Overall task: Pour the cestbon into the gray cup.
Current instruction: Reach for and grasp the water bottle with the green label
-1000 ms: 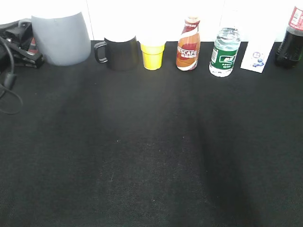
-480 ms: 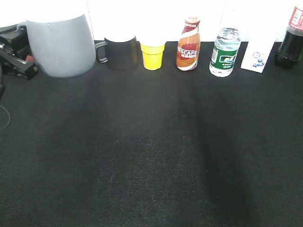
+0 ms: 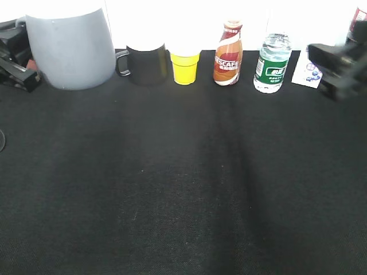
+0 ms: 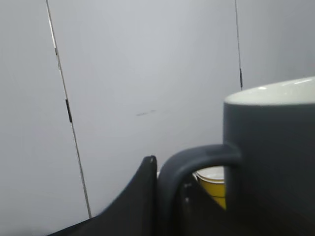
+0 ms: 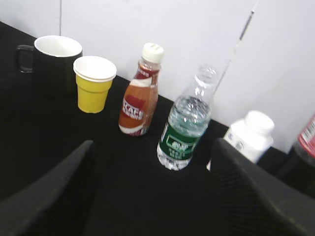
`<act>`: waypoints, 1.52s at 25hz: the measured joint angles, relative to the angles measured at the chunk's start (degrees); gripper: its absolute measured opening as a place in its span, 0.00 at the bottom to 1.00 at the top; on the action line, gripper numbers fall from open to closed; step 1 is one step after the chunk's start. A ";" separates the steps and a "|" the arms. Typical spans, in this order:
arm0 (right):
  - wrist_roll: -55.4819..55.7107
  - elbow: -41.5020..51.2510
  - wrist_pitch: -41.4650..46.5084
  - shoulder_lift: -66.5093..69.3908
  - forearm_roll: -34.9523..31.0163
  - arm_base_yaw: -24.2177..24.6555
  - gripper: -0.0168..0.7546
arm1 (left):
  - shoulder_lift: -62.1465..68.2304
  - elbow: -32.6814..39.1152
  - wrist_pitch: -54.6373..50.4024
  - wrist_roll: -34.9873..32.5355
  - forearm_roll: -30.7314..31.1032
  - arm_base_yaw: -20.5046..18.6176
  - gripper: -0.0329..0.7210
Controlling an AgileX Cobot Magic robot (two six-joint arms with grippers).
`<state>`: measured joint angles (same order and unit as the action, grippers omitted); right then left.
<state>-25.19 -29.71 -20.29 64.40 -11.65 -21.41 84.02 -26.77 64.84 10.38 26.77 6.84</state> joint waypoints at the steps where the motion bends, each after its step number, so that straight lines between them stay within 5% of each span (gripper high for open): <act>1: 1.36 -1.00 -4.59 4.37 0.00 0.00 0.71 | 0.00 0.00 -0.40 0.15 0.00 0.00 0.11; 4: 4.81 -1.18 -13.23 9.94 -0.12 0.00 0.71 | 0.00 0.00 -0.58 0.74 0.00 0.00 0.11; 11: 5.40 -1.18 -18.69 12.44 -0.41 0.00 0.72 | 0.00 0.00 -1.00 0.89 0.11 0.00 0.11; 14: 5.56 -1.20 -19.13 17.03 -1.02 0.00 0.84 | 0.00 0.00 -1.04 0.90 0.41 0.00 0.11; 21: 14.68 -3.43 -45.77 38.99 -2.29 0.00 0.85 | 0.00 0.00 -2.15 1.06 1.05 0.00 0.11; 30: 15.18 -16.42 -42.31 44.48 2.24 5.78 0.82 | 0.00 0.00 -2.78 1.06 1.41 0.00 0.11; 38: 17.21 -21.37 -41.02 51.31 5.27 6.00 0.81 | 0.00 0.00 -3.01 1.11 2.46 0.00 0.11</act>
<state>-7.98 -51.07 -61.31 115.71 -6.38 -15.41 84.02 -26.77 61.83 11.49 29.24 6.84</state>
